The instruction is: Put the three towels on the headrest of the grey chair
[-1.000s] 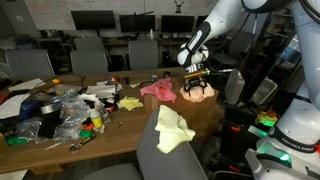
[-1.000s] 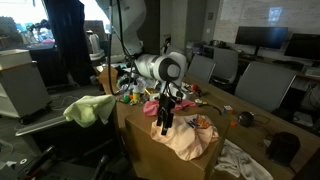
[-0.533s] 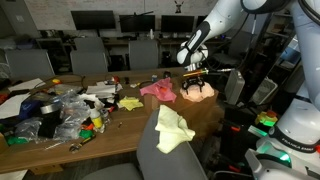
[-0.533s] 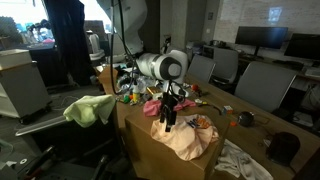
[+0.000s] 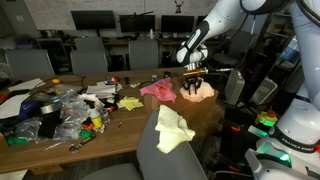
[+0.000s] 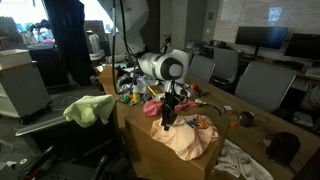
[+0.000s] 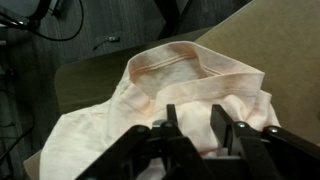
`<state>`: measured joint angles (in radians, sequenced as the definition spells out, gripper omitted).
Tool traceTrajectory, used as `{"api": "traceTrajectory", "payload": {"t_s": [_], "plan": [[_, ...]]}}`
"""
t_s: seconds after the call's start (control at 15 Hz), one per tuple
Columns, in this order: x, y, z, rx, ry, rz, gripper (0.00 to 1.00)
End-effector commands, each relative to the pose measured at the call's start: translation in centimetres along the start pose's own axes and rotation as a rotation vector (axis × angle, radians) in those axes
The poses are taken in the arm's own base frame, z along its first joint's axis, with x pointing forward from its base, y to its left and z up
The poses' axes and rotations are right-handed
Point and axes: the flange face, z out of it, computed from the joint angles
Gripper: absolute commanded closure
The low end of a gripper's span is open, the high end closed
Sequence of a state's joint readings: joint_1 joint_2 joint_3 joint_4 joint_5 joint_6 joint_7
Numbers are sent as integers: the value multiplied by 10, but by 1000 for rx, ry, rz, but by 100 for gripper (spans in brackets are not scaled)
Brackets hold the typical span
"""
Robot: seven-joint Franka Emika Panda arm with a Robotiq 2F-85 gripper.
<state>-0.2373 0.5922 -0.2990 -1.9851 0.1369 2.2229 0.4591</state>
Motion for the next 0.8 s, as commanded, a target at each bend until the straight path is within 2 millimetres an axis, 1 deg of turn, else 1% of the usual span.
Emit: {"api": "traceTrajectory", "payload": {"t_s": [0.0, 0.07, 0.13, 0.47, 0.6, 0.73], "plan": [[9, -2, 5, 33, -16, -21, 89], [10, -2, 7, 31, -21, -22, 96], [10, -1, 8, 30, -24, -24, 99], [10, 0, 7, 33, -24, -32, 100], [8, 0, 0, 49, -16, -39, 100], [1, 1, -21, 79, 21, -59, 100]]}}
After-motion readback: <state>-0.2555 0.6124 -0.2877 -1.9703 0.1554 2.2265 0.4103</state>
